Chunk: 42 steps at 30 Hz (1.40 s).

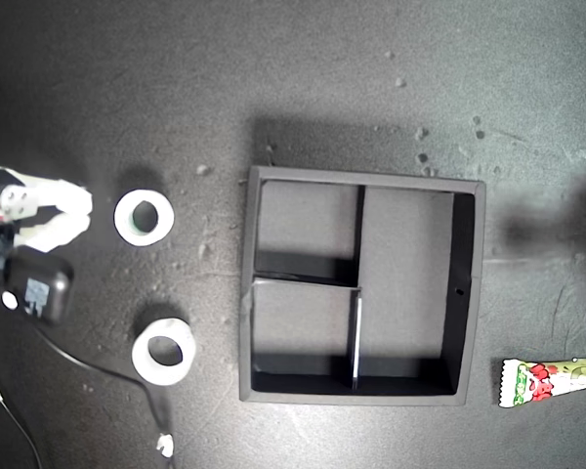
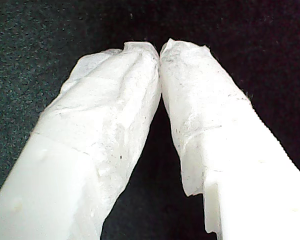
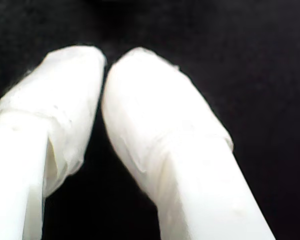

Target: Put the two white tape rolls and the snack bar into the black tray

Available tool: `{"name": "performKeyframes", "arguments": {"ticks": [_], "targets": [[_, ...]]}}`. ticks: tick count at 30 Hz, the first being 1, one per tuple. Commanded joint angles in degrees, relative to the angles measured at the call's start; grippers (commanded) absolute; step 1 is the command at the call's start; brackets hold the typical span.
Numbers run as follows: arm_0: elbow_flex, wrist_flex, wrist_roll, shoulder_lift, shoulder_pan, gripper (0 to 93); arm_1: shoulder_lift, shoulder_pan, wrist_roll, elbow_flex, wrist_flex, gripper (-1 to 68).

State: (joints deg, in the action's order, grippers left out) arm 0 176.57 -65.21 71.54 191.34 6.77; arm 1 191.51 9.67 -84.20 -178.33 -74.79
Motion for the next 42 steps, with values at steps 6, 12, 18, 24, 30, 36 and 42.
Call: {"name": "performKeyframes", "arguments": {"ticks": [6,12,18,24,30,36,42], "targets": [[3.3,12.7,-5.7,2.6,-0.5,0.0,0.4,0.9,2.5,-0.7,16.5,-0.4],[2.9,29.4,-22.5,2.7,-4.0,1.2,0.4,-1.6,-17.2,-0.7,16.9,-0.4],[0.4,27.7,-18.5,2.7,-1.3,10.1,0.4,-4.0,-37.2,-0.7,11.0,-0.5],[-7.2,16.9,-14.5,2.7,-5.0,11.1,0.4,-1.6,-25.2,-0.7,14.2,-0.3],[-15.9,5.6,-10.5,-0.4,-14.6,12.7,0.4,-0.5,-17.6,-0.7,13.2,-0.3],[-27.3,8.3,-11.9,-23.1,-21.2,12.9,0.4,0.0,-15.3,-0.7,12.8,-0.3],[-34.5,11.3,-12.4,-44.0,-19.4,14.4,0.4,-2.2,-15.2,-0.7,13.3,-0.3]]}}
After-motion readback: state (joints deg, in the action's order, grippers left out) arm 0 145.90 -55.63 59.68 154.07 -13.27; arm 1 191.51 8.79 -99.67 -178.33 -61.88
